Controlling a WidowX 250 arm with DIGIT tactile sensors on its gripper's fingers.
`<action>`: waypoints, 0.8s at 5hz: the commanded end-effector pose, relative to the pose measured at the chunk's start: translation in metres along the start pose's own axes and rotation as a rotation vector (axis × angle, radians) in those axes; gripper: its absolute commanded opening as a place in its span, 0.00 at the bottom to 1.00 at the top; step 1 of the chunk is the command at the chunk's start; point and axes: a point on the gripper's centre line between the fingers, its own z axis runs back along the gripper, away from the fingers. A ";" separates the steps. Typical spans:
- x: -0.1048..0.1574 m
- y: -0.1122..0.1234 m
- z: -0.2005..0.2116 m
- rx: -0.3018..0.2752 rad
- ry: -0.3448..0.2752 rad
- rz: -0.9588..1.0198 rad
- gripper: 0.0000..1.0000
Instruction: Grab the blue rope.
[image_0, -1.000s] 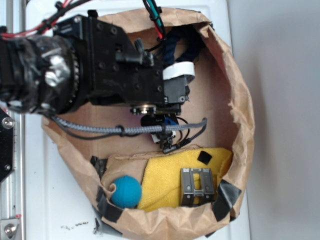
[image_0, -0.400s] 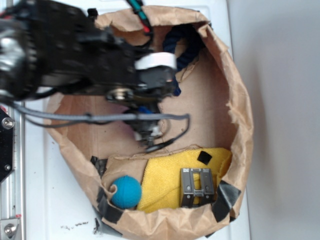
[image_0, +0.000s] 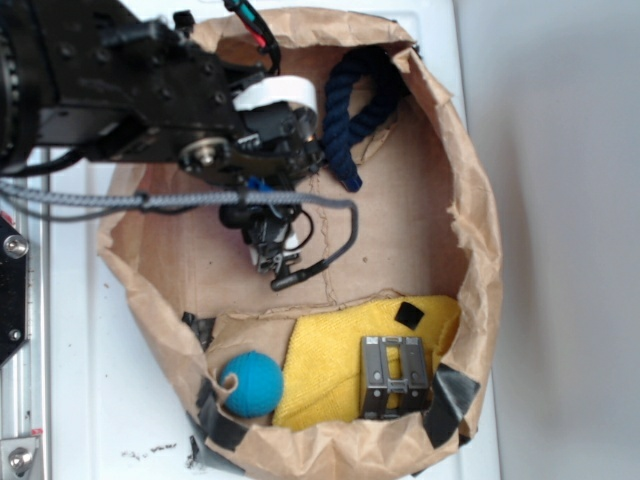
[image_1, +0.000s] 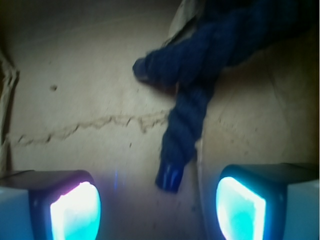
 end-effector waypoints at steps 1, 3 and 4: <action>0.030 0.009 -0.009 0.030 -0.039 0.028 1.00; 0.037 -0.008 -0.040 0.019 -0.084 -0.019 1.00; 0.036 -0.013 -0.043 0.016 -0.087 -0.015 0.00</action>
